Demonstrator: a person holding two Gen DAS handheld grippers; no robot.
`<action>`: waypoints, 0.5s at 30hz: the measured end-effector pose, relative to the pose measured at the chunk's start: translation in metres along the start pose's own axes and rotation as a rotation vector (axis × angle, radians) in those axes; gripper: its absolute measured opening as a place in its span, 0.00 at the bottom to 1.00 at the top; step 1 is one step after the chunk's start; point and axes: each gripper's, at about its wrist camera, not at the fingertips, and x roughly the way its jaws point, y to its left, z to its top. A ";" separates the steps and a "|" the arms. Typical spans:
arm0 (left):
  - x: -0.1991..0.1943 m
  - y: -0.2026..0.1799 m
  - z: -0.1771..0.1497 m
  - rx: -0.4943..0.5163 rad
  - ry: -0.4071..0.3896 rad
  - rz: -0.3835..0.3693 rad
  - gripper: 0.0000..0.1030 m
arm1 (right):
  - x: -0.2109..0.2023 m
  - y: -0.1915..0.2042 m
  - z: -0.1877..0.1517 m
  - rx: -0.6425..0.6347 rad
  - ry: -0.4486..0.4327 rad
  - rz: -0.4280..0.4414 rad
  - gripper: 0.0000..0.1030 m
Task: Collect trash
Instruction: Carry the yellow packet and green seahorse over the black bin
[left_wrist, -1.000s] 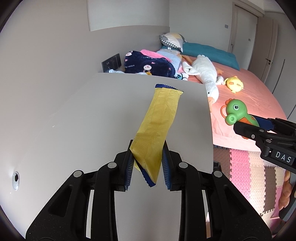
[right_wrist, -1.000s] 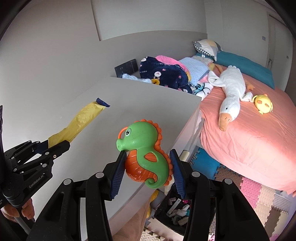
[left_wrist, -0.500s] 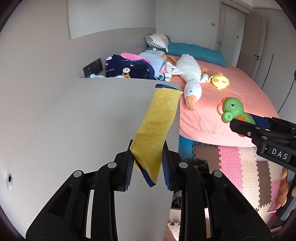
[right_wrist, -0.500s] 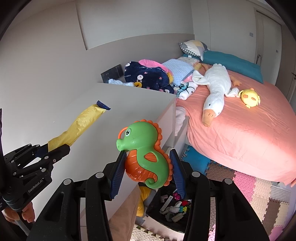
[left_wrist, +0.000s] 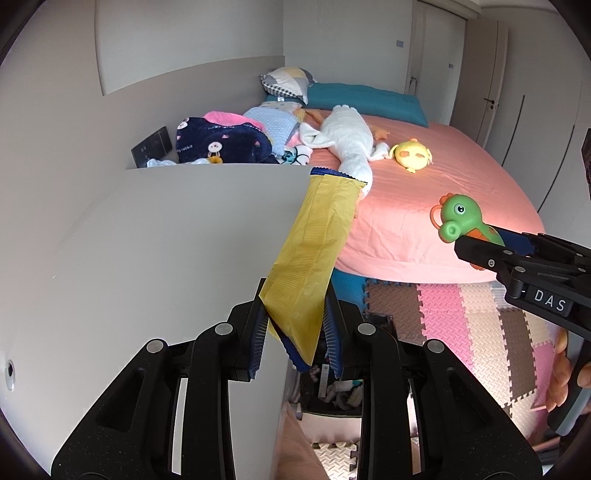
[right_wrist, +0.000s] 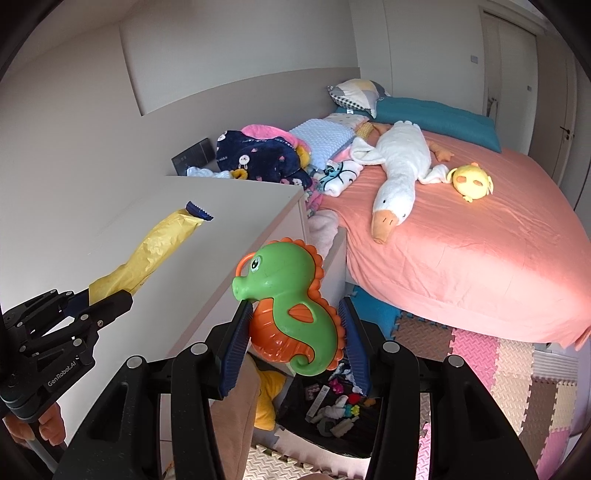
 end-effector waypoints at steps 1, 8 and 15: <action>0.001 -0.003 0.000 0.003 0.001 -0.004 0.27 | -0.001 -0.003 -0.001 0.004 0.000 -0.003 0.48; 0.006 -0.023 0.003 0.026 0.008 -0.032 0.27 | -0.007 -0.023 -0.003 0.031 -0.009 -0.024 0.48; 0.012 -0.042 0.011 0.049 0.009 -0.061 0.27 | -0.014 -0.043 -0.003 0.060 -0.019 -0.046 0.48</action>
